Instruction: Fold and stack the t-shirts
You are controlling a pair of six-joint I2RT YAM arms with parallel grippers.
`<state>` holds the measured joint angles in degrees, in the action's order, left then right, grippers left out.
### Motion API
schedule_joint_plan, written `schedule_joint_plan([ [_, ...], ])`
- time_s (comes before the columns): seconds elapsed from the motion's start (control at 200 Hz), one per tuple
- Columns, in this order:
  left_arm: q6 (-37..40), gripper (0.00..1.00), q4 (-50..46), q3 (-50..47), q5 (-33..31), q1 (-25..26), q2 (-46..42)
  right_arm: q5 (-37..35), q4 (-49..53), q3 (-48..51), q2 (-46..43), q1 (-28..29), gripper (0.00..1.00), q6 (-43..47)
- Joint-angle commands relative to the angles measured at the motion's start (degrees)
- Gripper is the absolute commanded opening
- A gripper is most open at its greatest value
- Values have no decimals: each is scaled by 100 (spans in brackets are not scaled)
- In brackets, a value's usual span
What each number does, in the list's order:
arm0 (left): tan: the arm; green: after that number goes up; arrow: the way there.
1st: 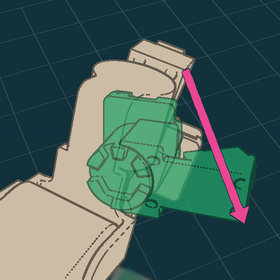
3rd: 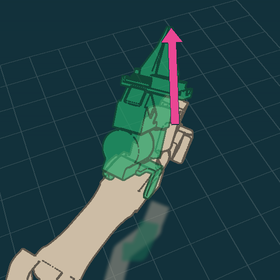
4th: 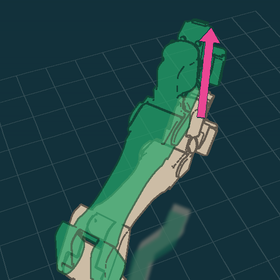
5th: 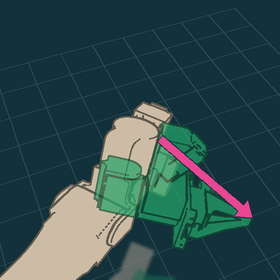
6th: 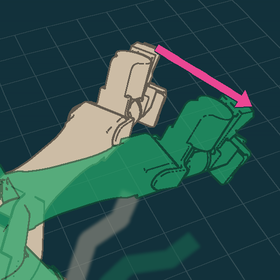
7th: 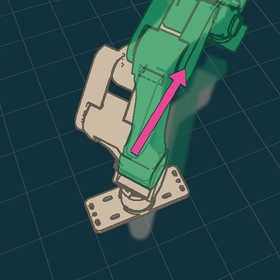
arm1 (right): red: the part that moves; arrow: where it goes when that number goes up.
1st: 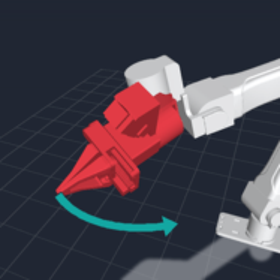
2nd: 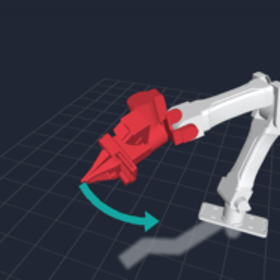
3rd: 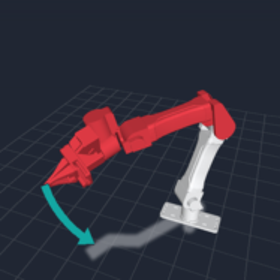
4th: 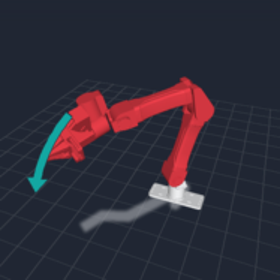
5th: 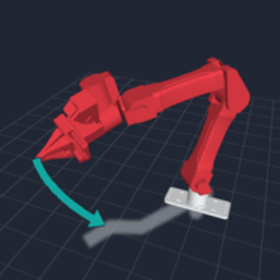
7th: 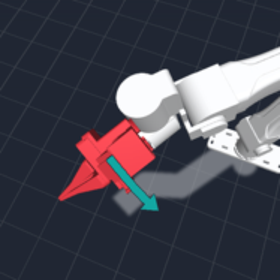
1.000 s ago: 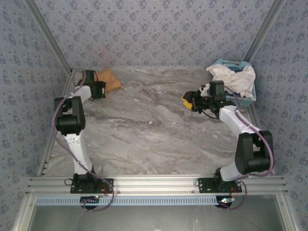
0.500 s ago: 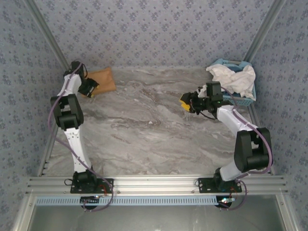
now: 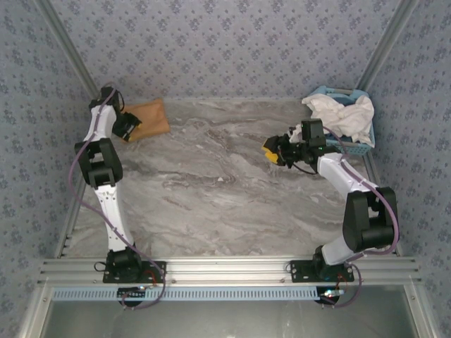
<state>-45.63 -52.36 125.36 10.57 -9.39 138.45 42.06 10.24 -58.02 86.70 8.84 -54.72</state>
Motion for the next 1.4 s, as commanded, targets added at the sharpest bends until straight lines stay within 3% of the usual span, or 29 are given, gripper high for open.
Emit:
schedule_joint_plan([
  [0.0, -601, 52, 557, -690, 195, 362, -919, 116, 235, -166, -84, 38, 42, 209],
  [0.155, -1113, 51, 1210, -1085, 108, 920, -1153, 153, 147, -128, -36, 30, 41, 193],
  [0.385, -1472, 51, 2104, -577, 331, 1108, -244, 311, 250, -131, -59, 20, 42, 230],
  [0.55, -1165, 50, 1517, 239, 318, 997, 399, 328, 299, -28, -177, -47, 41, 275],
  [0.859, -507, 51, 1410, -463, 516, 648, 69, 251, 56, 81, -170, -89, 42, 147],
  [1.259, 325, 52, 536, -65, 560, 489, -6, 212, -123, 30, -54, 21, 42, 58],
  [1.394, 532, 61, 190, 493, 430, 660, -232, 205, 14, -92, -96, 13, 43, 219],
])
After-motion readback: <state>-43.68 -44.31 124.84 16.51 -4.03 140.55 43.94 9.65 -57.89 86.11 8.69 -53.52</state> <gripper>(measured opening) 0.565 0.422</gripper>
